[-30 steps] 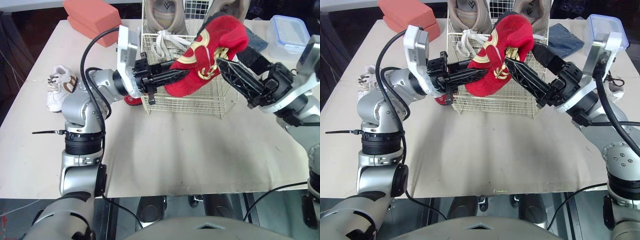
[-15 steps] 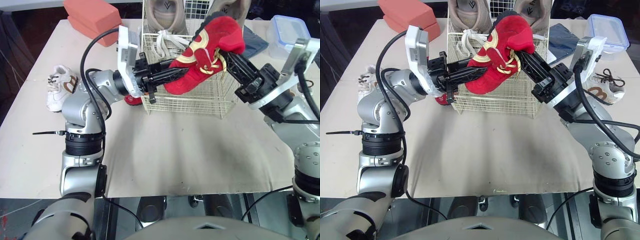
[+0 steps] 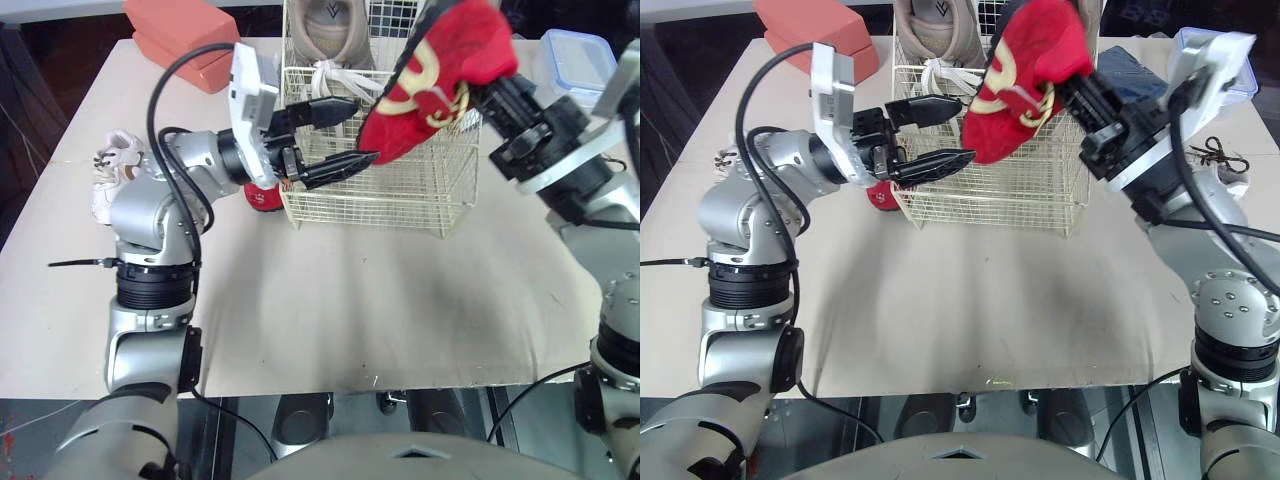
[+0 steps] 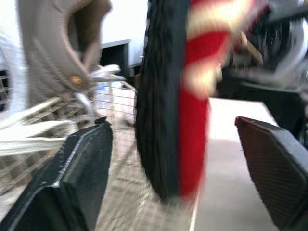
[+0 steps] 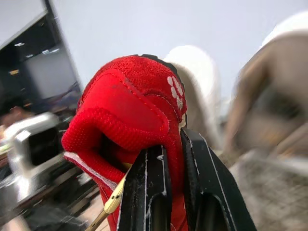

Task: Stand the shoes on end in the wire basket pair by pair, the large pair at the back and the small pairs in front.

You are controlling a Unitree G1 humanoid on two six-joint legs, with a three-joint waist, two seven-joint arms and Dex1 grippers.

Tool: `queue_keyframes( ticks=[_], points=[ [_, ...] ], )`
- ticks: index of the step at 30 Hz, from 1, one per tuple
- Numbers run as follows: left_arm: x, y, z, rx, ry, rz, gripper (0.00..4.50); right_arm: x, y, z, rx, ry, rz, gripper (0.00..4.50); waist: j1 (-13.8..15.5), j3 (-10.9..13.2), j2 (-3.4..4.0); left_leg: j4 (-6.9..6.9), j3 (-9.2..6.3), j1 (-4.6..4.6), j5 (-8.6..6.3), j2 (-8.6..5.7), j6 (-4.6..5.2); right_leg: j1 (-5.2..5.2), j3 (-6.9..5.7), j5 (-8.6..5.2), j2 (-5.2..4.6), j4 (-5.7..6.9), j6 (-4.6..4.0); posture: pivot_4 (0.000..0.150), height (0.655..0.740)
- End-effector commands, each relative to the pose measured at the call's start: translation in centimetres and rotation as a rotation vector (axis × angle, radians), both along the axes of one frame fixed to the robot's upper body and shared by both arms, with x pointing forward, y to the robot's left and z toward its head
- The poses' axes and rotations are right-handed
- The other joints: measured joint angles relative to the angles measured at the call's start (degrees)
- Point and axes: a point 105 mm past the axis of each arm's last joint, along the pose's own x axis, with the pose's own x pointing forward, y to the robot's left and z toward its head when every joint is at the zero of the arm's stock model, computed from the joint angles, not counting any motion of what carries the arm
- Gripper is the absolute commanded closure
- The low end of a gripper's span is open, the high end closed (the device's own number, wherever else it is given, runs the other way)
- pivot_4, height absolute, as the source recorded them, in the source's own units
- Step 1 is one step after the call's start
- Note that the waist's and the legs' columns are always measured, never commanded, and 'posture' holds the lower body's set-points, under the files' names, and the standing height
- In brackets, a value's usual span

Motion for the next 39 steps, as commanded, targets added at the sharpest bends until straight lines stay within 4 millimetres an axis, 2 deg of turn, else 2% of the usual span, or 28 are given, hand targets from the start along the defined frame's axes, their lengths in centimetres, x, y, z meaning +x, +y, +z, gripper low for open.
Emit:
queue_keyframes(
  ticks=[1, 5, 8, 15, 17, 20, 24, 28, 32, 33, 34, 35, 39],
  points=[
    [-1.4, 0.5, 1.6, 0.028, -0.079, 0.015, 0.04, -0.8, -1.1, 2.6, 0.02, -0.097, -0.063, 4.5, 0.0, 0.0, 0.0, -0.03, 0.0, 0.0, 0.01, 0.0, -0.01, 0.0, 0.0, 0.01, 0.01, -0.04, -0.02, 0.15, 0.686],
    [-1.2, 1.2, 1.2, 0.098, -0.09, 0.105, 0.04, 1.0, -2.6, 1.8, -0.136, -0.098, -0.259, 4.5, 0.1, 0.0, 0.0, -0.27, 0.02, 0.03, 0.02, 0.0, -0.03, 0.03, -0.01, 0.09, 0.0, -0.28, -0.11, 0.15, 0.686],
    [-1.2, 1.3, 1.2, 0.105, -0.09, 0.139, 0.04, 1.9, -2.8, 1.0, -0.204, -0.085, -0.317, 4.5, 0.1, 0.0, 0.0, -0.39, 0.05, 0.02, 0.02, 0.0, -0.02, 0.05, -0.02, 0.1, 0.02, -0.48, -0.1, 0.15, 0.686],
    [-1.2, 1.3, 1.3, 0.096, -0.075, 0.192, 0.04, 3.8, -2.4, -3.6, -0.451, 0.031, -0.415, 4.5, 0.1, 0.0, 0.0, -0.48, 0.07, 0.01, 0.03, 0.01, -0.04, 0.02, 0.0, 0.1, 0.02, -0.54, -0.1, 0.15, 0.686],
    [-1.4, 1.3, 1.2, 0.098, -0.072, 0.199, 0.04, 4.2, -3.1, -4.7, -0.454, 0.108, -0.47, 4.5, 0.1, 0.0, 0.0, -0.48, 0.07, 0.01, 0.03, 0.01, -0.04, 0.02, -0.01, 0.1, 0.02, -0.54, -0.1, 0.15, 0.686],
    [-1.6, 1.3, 1.1, 0.098, -0.064, 0.205, 0.04, 4.1, -2.5, -5.3, -0.429, 0.152, -0.431, 4.5, 0.2, 0.0, -0.01, -0.46, 0.05, 0.01, 0.03, 0.01, -0.04, 0.03, -0.02, 0.1, 0.01, -0.53, -0.1, 0.15, 0.686],
    [-1.6, 1.4, 1.1, 0.095, -0.061, 0.211, 0.04, 4.6, -2.6, -5.8, -0.212, 0.286, -0.41, 4.5, 0.1, 0.0, -0.06, -0.46, 0.02, 0.01, 0.04, 0.01, -0.05, 0.06, -0.04, 0.1, 0.01, -0.54, -0.1, 0.15, 0.686],
    [-1.5, 1.3, 0.8, 0.102, -0.055, 0.214, 0.0, 4.7, -2.6, -5.9, -0.131, 0.341, -0.403, 3.16, 0.1, 0.0, -0.05, -0.46, 0.03, 0.02, 0.05, 0.01, -0.07, 0.05, -0.03, 0.11, 0.02, -0.51, -0.11, 0.15, 0.686],
    [-1.5, 1.4, 0.7, 0.107, -0.053, 0.21, 0.0, 4.7, -2.7, -5.9, -0.148, 0.349, -0.42, 1.3, 0.2, 0.0, -0.05, -0.46, 0.03, 0.03, 0.05, 0.0, -0.07, 0.06, -0.04, 0.11, 0.02, -0.5, -0.11, 0.15, 0.686],
    [-1.6, 1.4, 0.7, 0.107, -0.053, 0.208, 0.0, 4.7, -2.8, -5.8, -0.17, 0.34, -0.429, 0.68, 0.2, -0.1, -0.06, -0.45, 0.01, 0.03, 0.05, 0.0, -0.06, 0.08, -0.06, 0.11, 0.02, -0.49, -0.11, 0.15, 0.686],
    [-1.5, 1.4, 0.7, 0.107, -0.052, 0.207, 0.0, 4.7, -3.0, -5.8, -0.191, 0.33, -0.439, 0.34, 0.2, -0.1, -0.05, -0.44, 0.0, 0.03, 0.05, -0.01, -0.06, 0.09, -0.06, 0.11, 0.01, -0.49, -0.1, 0.15, 0.686],
    [-1.5, 1.4, 0.7, 0.108, -0.052, 0.207, 0.0, 4.6, -3.1, -5.8, -0.203, 0.325, -0.448, 0.06, 0.1, -0.1, -0.05, -0.44, 0.02, 0.03, 0.05, -0.02, -0.06, 0.08, -0.05, 0.11, 0.0, -0.49, -0.1, 0.15, 0.686],
    [-1.4, 1.6, 0.6, 0.119, -0.052, 0.212, 0.0, 4.3, -4.4, -5.2, -0.278, 0.275, -0.489, 0.06, 0.0, 0.0, -0.04, -0.47, 0.03, 0.03, 0.05, -0.02, -0.07, 0.05, -0.02, 0.11, 0.06, -0.51, -0.11, 0.15, 0.686]
  ],
)
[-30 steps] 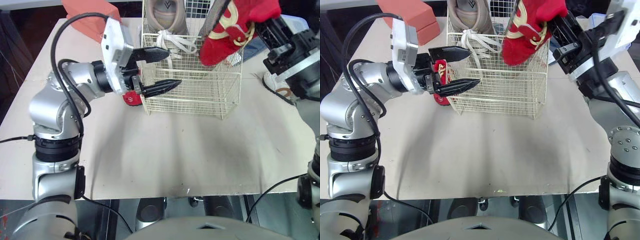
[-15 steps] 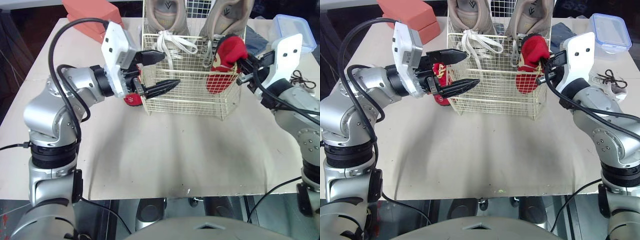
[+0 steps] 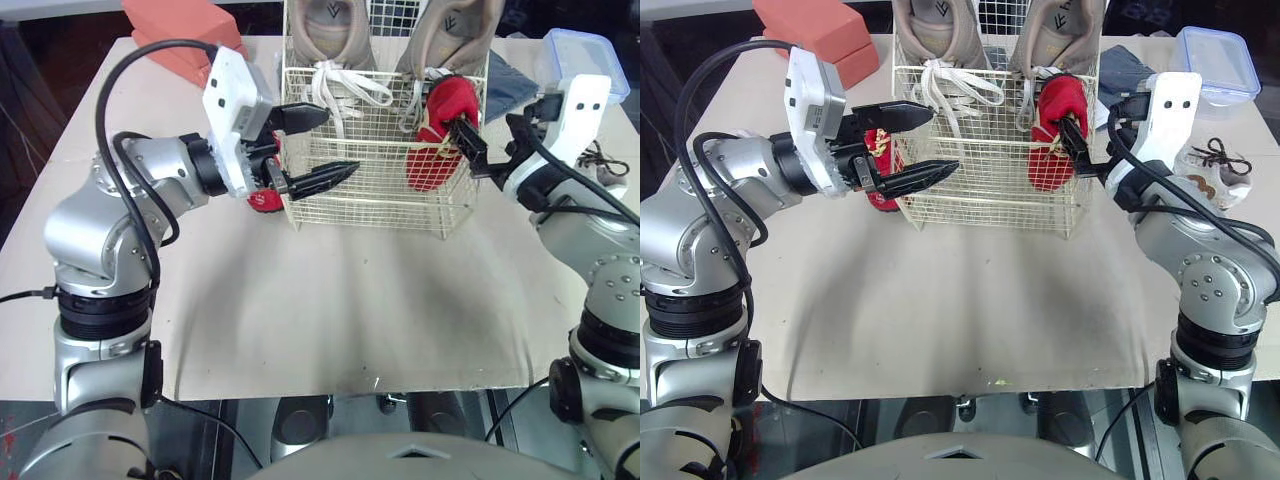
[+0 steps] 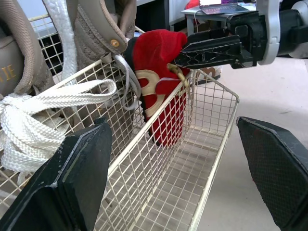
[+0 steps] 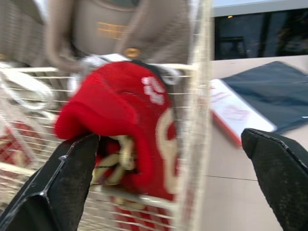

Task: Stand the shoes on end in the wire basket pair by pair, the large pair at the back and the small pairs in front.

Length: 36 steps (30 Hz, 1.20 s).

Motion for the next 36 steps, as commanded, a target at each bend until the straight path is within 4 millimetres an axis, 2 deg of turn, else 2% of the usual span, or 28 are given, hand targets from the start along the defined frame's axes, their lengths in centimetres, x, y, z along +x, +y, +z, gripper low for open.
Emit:
queue_keyframes(
  ticks=[1, 6, 10, 13, 17, 20, 23, 32, 36],
  points=[
    [-0.4, 0.4, 0.8, 0.01, -0.054, 0.0, 0.0, -0.8, -1.5, 1.6, -0.085, -0.076, -0.022, 0.06, 0.0, 0.0, 0.0, -0.02, 0.01, 0.0, 0.0, 0.0, 0.0, -0.01, 0.01, 0.0, 0.02, -0.01, 0.0, 0.15, 0.686],
    [-0.2, 1.3, 0.4, 0.02, -0.045, 0.032, 0.0, -2.0, -2.6, 2.1, -0.157, -0.086, 0.037, 0.06, 0.1, 0.0, 0.0, -0.05, 0.03, 0.0, 0.0, 0.0, 0.0, -0.01, 0.01, 0.0, 0.01, -0.05, 0.0, 0.15, 0.686],
    [0.3, 2.8, 0.4, 0.008, -0.042, 0.081, 0.0, -4.2, -1.1, 2.0, -0.25, -0.127, 0.239, 0.06, 0.1, 0.0, 0.0, -0.05, 0.0, 0.01, 0.0, 0.01, 0.0, -0.01, 0.0, -0.05, 0.01, -0.05, 0.08, 0.15, 0.686],
    [1.2, 4.2, 0.9, -0.04, -0.042, 0.151, 0.0, -6.2, 0.7, 1.9, -0.261, -0.2, 0.424, 0.06, 0.1, 0.0, 0.0, -0.05, -0.01, 0.02, -0.01, 0.01, 0.01, 0.0, -0.01, -0.11, 0.02, -0.04, 0.19, 0.15, 0.686],
    [2.9, 6.9, 1.4, -0.101, -0.028, 0.291, 0.0, -8.5, 2.3, 0.1, -0.267, -0.262, 0.6, 0.06, 0.1, 0.0, -0.02, -0.06, -0.08, 0.04, -0.01, 0.02, 0.01, 0.03, -0.04, -0.14, 0.04, -0.07, 0.23, 0.15, 0.686],
    [4.6, 9.6, 0.8, -0.148, 0.011, 0.431, 0.0, -8.8, 2.5, -1.3, -0.278, -0.249, 0.623, 0.06, 0.1, 0.0, -0.03, -0.05, -0.06, 0.03, -0.01, 0.04, 0.01, 0.03, -0.03, -0.14, 0.01, -0.06, 0.24, 0.15, 0.686],
    [6.1, 12.2, -0.7, -0.197, 0.061, 0.558, 0.0, -9.4, 3.6, -1.7, -0.258, -0.259, 0.667, 0.06, 0.1, 0.0, -0.03, -0.02, -0.02, 0.07, -0.01, 0.04, 0.01, 0.04, 0.0, -0.13, -0.02, -0.03, 0.25, 0.15, 0.686],
    [9.3, 15.1, -3.8, -0.295, 0.232, 0.661, 0.0, -9.9, 5.3, -2.0, -0.215, -0.292, 0.707, 0.06, 0.2, 0.0, -0.13, 0.01, -0.05, 0.03, 0.0, 0.01, 0.0, 0.04, -0.09, -0.04, -0.01, -0.02, 0.07, 0.15, 0.686],
    [10.8, 15.3, -4.7, -0.288, 0.321, 0.683, 0.0, -9.9, 5.4, -2.1, -0.226, -0.295, 0.709, 0.06, 0.2, 0.0, -0.14, 0.01, -0.04, 0.03, 0.0, -0.04, 0.0, 0.04, -0.14, -0.04, -0.01, -0.01, 0.07, 0.15, 0.686]
  ],
)
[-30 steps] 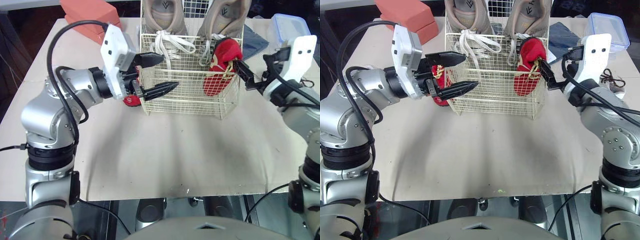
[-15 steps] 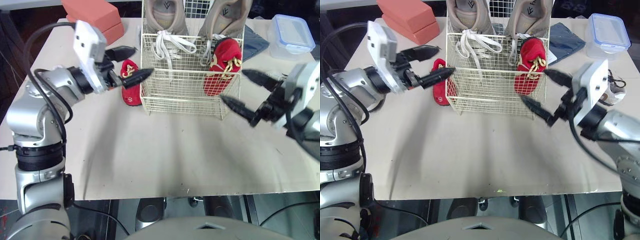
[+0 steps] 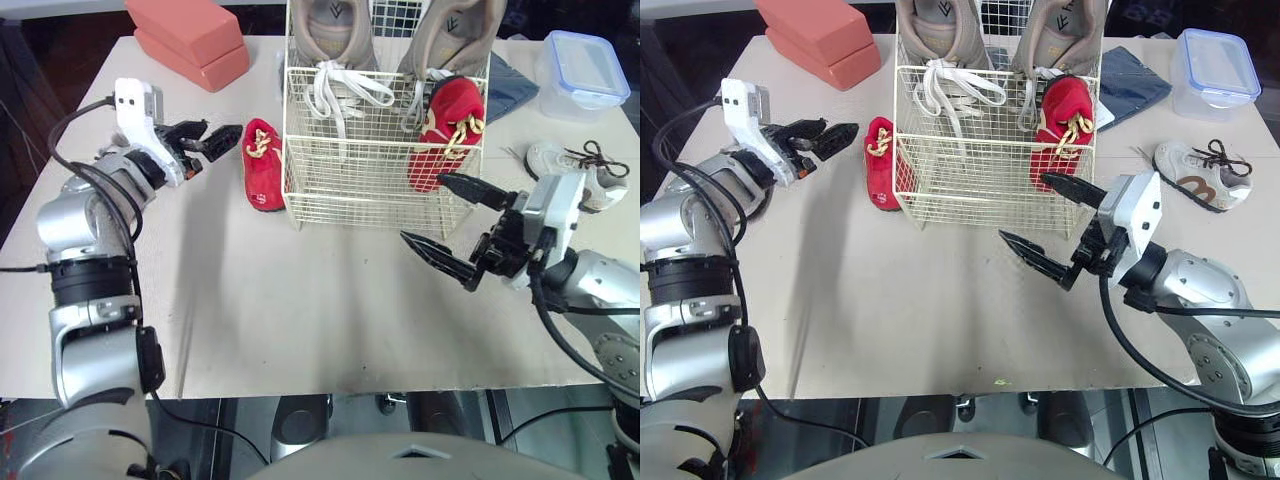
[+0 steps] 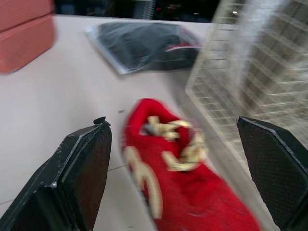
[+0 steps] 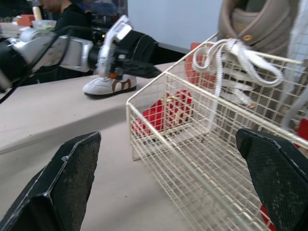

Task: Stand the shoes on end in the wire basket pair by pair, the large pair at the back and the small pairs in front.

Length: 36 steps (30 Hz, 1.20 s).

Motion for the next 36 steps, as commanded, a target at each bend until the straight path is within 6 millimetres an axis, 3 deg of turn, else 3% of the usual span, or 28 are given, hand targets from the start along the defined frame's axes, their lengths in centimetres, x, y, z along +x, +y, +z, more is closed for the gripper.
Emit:
queue_keyframes(
  ticks=[1, 7, 15, 23, 26, 34, 36],
  points=[
    [1.3, 0.2, 0.3, -0.009, 0.047, 0.002, 0.0, -0.6, 0.3, 1.0, 0.006, -0.063, 0.012, 0.06, 0.0, 0.0, -0.01, 0.0, 0.0, 0.0, 0.0, 0.0, 0.0, 0.0, 0.0, 0.0, 0.0, 0.0, -0.01, 0.15, 0.686],
    [2.7, 0.9, -0.8, -0.069, 0.215, 0.02, 0.0, -0.6, 0.4, 0.7, 0.003, -0.067, 0.006, 0.06, -0.2, 0.0, -0.05, 0.02, 0.1, -0.01, 0.0, -0.04, 0.0, -0.02, -0.1, 0.01, 0.04, 0.0, -0.02, 0.15, 0.686],
    [3.4, 1.9, -2.1, 0.007, 0.335, 0.099, 0.0, -0.3, 0.7, 0.6, 0.011, -0.08, -0.003, 0.06, -0.2, 0.0, -0.08, 0.02, 0.29, 0.0, 0.0, -0.01, 0.0, -0.05, -0.11, -0.03, 0.06, 0.02, 0.05, 0.15, 0.686],
    [3.9, 0.0, -4.3, 0.061, 0.409, 0.071, 0.0, 0.0, 0.9, 0.8, 0.018, -0.089, -0.009, 0.06, -0.3, 0.0, -0.1, 0.06, 0.32, 0.02, 0.0, -0.01, 0.0, -0.06, -0.08, -0.01, 0.04, 0.08, 0.02, 0.15, 0.686],
    [4.2, -0.1, -4.4, 0.075, 0.404, 0.09, 0.74, 0.1, 1.1, 0.9, 0.019, -0.092, -0.006, 0.0, -0.2, 0.0, -0.1, 0.06, 0.32, 0.03, 0.0, -0.01, -0.01, -0.06, -0.08, 0.0, 0.04, 0.08, -0.01, 0.15, 0.686],
    [4.3, -0.1, -3.4, 0.074, 0.381, 0.088, 4.15, 0.2, 1.2, 1.1, 0.021, -0.1, -0.009, 0.0, -0.3, 0.0, -0.14, 0.11, 0.31, 0.14, 0.01, 0.0, -0.01, -0.05, -0.03, -0.07, 0.02, 0.33, 0.11, 0.15, 0.686],
    [4.4, -0.2, -2.7, 0.069, 0.363, 0.085, 4.48, 0.1, 1.2, 1.0, 0.025, -0.098, -0.006, 0.0, -0.3, 0.0, -0.14, 0.12, 0.32, 0.12, 0.02, 0.01, -0.03, -0.07, -0.05, -0.08, 0.02, 0.35, 0.1, 0.15, 0.686]
  ],
)
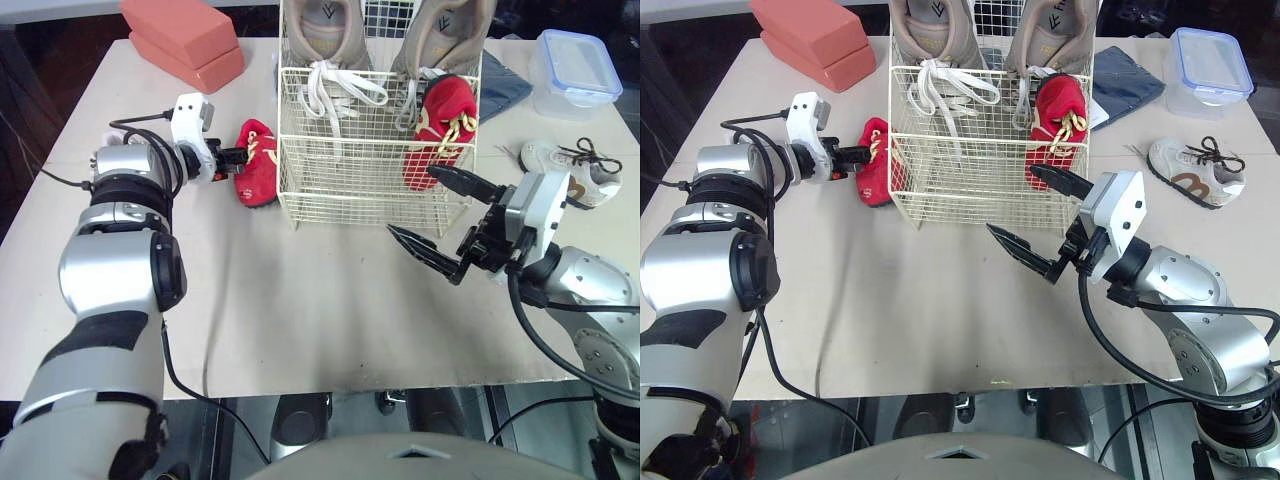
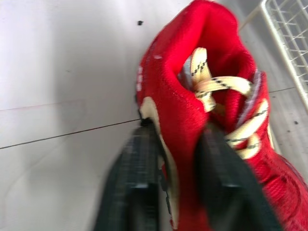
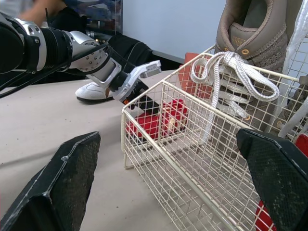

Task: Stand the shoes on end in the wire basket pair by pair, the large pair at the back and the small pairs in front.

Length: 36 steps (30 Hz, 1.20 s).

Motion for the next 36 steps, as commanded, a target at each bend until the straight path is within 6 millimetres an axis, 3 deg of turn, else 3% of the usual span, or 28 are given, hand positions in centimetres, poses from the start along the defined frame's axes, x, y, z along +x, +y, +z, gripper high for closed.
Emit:
queue_keyframes(
  ticks=[1, 4, 8, 11, 18, 22, 28, 32, 36],
  points=[
    [0.3, 0.3, 2.5, -0.012, -0.063, 0.009, 4.48, -0.3, 0.0, 0.7, 0.016, -0.033, 0.009, 0.0, 0.0, 0.0, -0.01, 0.01, 0.0, -0.01, 0.0, 0.0, 0.0, -0.01, 0.0, 0.01, 0.0, 0.0, -0.02, 0.15, 0.686],
    [0.3, -0.8, 4.5, -0.073, -0.093, -0.049, 4.48, -0.4, 0.0, 0.7, 0.023, -0.031, 0.013, 0.0, 0.0, 0.0, -0.06, 0.06, -0.01, -0.08, 0.0, 0.0, 0.0, -0.05, 0.01, 0.04, -0.01, -0.01, -0.07, 0.15, 0.686],
    [0.3, -0.1, 6.6, -0.04, -0.189, -0.037, 4.48, -0.4, -0.2, 0.6, 0.024, -0.029, 0.011, 0.0, 0.0, 0.0, -0.08, 0.07, -0.01, -0.18, 0.0, 0.0, 0.0, -0.06, -0.01, 0.1, -0.01, -0.11, -0.17, 0.15, 0.686],
    [-0.8, 0.1, 10.2, -0.127, -0.319, -0.057, 4.48, -0.3, -0.3, 0.6, 0.025, -0.026, 0.013, 0.0, -0.2, 0.1, -0.1, 0.04, -0.09, -0.19, 0.0, 0.05, 0.0, -0.08, 0.05, 0.11, -0.02, -0.17, -0.18, 0.15, 0.686],
    [-6.0, 1.5, 16.9, -0.046, -0.654, -0.003, 4.48, 0.0, -0.3, 0.9, 0.043, -0.028, 0.042, 0.0, -1.0, 0.1, -0.11, 0.04, -0.21, -0.12, 0.01, 0.08, -0.02, -0.06, 0.23, 0.12, -0.15, -0.02, -0.18, 0.15, 0.686],
    [-10.5, -0.2, 20.6, 0.019, -0.97, -0.031, 4.48, 0.5, -0.6, 1.3, 0.082, -0.029, 0.055, 0.0, -1.0, 0.1, -0.11, 0.08, -0.23, -0.1, 0.01, 0.07, -0.02, -0.05, 0.23, 0.11, -0.17, 0.04, -0.18, 0.15, 0.686],
    [-13.5, -3.4, 20.4, 0.017, -1.183, -0.005, 4.48, 1.0, -1.1, 1.6, 0.08, -0.039, 0.049, 0.0, 0.2, 0.0, -0.11, 0.11, -0.27, 0.0, 0.01, 0.02, -0.02, 0.08, 0.2, 0.12, -0.27, 0.1, -0.19, 0.15, 0.686],
    [-13.9, -5.7, 19.5, 0.086, -1.282, -0.024, 4.48, 1.2, -1.1, 1.7, 0.084, -0.041, 0.046, 0.0, 0.3, 0.0, -0.14, 0.17, -0.31, -0.02, 0.01, 0.0, -0.02, 0.1, 0.16, 0.12, -0.26, 0.15, -0.19, 0.15, 0.686],
    [-13.0, -8.2, 18.7, 0.1, -1.361, -0.033, 4.48, 1.3, -1.1, 1.7, 0.088, -0.041, 0.033, 0.0, 0.3, 0.0, -0.14, 0.22, -0.33, -0.05, 0.01, -0.02, -0.01, 0.1, 0.12, 0.12, -0.25, 0.18, -0.19, 0.15, 0.686]
  ],
)
